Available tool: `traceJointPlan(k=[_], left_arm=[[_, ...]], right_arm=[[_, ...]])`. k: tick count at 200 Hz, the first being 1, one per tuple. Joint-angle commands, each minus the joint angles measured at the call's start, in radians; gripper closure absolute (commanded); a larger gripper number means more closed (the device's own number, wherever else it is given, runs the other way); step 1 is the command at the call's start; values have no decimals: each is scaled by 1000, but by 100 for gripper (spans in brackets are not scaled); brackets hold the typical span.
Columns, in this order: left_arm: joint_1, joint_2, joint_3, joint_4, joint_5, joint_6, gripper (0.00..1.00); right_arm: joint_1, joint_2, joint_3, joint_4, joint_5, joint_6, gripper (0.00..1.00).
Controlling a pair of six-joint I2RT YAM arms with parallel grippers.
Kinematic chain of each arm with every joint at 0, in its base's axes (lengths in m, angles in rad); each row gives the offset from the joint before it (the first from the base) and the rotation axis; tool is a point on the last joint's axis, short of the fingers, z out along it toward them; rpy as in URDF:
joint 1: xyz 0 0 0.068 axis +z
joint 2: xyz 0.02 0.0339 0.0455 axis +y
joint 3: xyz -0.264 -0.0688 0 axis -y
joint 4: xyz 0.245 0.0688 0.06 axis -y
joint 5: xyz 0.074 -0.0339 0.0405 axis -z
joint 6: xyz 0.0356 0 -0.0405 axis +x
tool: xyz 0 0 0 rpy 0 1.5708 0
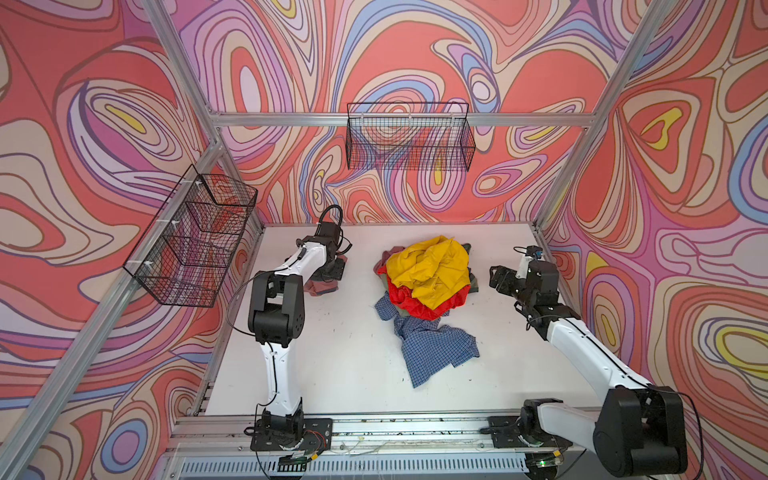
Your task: Pick out a specific cloth from the pile
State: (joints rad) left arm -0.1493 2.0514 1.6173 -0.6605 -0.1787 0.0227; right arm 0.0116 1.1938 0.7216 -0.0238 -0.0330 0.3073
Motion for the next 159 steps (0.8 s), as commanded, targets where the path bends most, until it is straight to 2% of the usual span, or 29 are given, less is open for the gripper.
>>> traceJointPlan(k=[1, 35, 75, 125, 159], left_arm=[[5, -97, -11, 23, 5, -22, 8], [5, -173, -24, 21, 10, -35, 0], [5, -309, -120, 76, 12, -66, 0], [5, -593, -454, 296, 51, -146, 0], [5, -756, -731, 481, -18, -177, 0]], right_arm=[[-2, 7, 35, -8, 10, -38, 13], [-2, 7, 46, -13, 39, -70, 13], [-6, 7, 55, -7, 58, -120, 12], [-16, 3, -28, 114, 127, -224, 12], [-18, -22, -178, 318, 204, -262, 11]])
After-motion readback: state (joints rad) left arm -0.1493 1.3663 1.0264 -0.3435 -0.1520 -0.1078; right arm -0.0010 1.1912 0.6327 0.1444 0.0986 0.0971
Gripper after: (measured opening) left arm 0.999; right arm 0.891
